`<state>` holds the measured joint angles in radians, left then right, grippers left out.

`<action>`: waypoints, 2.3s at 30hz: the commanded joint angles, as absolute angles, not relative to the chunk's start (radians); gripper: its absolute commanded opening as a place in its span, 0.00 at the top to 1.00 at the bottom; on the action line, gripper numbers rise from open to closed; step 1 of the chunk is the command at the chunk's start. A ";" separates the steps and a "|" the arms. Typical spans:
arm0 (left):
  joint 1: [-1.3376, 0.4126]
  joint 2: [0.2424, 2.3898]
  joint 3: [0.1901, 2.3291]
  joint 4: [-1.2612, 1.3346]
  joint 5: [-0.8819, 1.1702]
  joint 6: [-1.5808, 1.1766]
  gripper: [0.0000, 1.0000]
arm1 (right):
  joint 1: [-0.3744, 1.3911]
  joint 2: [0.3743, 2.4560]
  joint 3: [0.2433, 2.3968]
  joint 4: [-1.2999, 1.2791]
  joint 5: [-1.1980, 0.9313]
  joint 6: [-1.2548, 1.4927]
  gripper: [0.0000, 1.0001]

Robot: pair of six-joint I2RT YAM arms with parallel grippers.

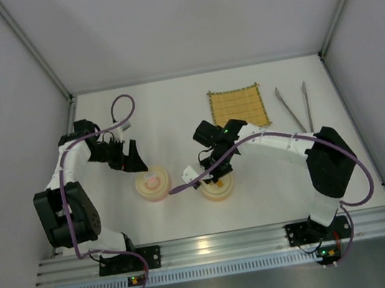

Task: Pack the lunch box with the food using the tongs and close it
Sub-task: Close the box lid on the packing box.

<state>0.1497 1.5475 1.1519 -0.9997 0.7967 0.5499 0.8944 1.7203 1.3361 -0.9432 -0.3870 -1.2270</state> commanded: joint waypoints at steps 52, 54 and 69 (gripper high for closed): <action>0.198 1.549 1.154 -1.015 0.854 0.583 0.02 | 0.908 1.770 1.371 -0.868 -0.379 -0.961 1.00; 0.202 1.545 1.152 -1.011 0.853 0.578 0.02 | 0.907 1.778 1.367 -0.850 -0.377 -0.918 1.00; 0.227 1.500 1.109 -1.034 0.814 0.623 0.02 | 0.868 1.799 1.266 -0.657 -0.394 -0.269 1.00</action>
